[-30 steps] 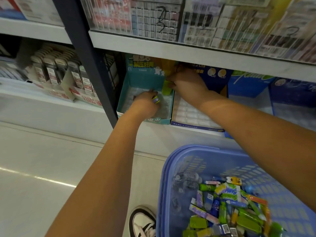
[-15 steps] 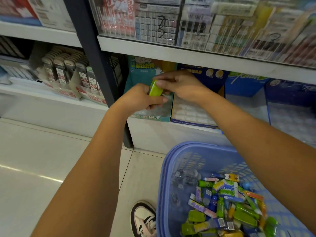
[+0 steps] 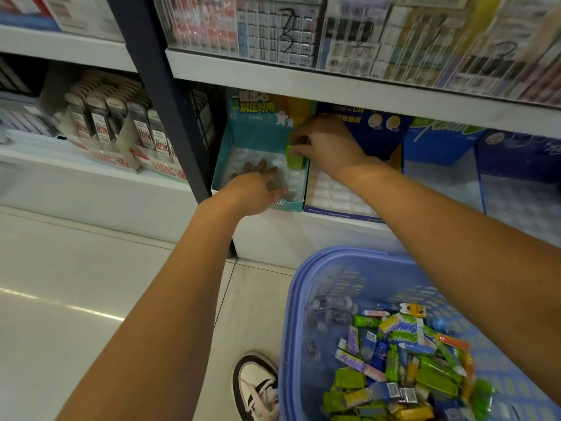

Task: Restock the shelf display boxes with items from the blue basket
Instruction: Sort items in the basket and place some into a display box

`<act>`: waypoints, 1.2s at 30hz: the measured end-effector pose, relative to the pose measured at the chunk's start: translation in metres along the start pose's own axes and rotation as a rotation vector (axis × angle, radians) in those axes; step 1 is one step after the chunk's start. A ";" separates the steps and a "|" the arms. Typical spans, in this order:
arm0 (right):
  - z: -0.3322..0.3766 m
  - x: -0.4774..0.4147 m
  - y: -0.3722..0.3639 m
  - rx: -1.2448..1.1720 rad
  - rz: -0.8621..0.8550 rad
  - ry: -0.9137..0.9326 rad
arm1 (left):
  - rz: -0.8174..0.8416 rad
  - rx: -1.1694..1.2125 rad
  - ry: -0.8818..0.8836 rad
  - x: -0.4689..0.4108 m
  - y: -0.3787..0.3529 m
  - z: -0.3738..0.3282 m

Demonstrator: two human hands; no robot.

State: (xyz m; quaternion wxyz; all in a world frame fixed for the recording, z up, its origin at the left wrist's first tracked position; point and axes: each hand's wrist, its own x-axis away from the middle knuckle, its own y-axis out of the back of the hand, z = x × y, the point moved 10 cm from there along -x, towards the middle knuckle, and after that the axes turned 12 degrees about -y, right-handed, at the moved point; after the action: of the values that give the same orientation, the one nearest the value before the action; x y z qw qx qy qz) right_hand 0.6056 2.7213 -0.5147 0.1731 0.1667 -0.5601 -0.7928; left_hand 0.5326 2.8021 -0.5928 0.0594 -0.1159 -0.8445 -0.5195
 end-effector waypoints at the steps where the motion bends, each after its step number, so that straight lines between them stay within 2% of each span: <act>1: 0.002 -0.003 -0.004 0.053 0.004 0.005 | -0.001 -0.004 -0.005 0.000 0.000 0.000; 5: 0.002 -0.002 -0.014 0.144 -0.091 -0.057 | -0.029 -0.005 -0.014 -0.001 0.000 0.001; 10: 0.002 0.019 -0.013 0.271 -0.221 -0.015 | -0.049 -0.047 -0.028 -0.002 0.000 0.001; 14: -0.001 0.028 -0.026 0.237 -0.139 -0.094 | -0.063 -0.103 -0.005 -0.001 0.003 -0.002; 18: 0.003 0.023 -0.037 0.337 -0.117 -0.064 | -0.150 -0.156 0.042 0.002 0.013 -0.011; 23: -0.009 0.026 -0.048 0.243 -0.023 -0.065 | -0.171 -0.168 0.014 0.003 0.012 -0.014; 30: -0.015 0.025 -0.033 0.286 -0.080 -0.047 | -0.115 -0.141 -0.007 0.000 0.011 -0.010; 36: -0.015 0.021 -0.050 0.341 -0.036 -0.099 | -0.063 -0.166 0.020 -0.007 0.006 0.001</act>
State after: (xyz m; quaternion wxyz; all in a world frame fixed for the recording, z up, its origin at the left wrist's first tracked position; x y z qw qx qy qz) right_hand 0.5898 2.7144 -0.5682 0.1002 0.1642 -0.6913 -0.6965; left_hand 0.5408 2.8042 -0.5897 0.0416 -0.0884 -0.8012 -0.5903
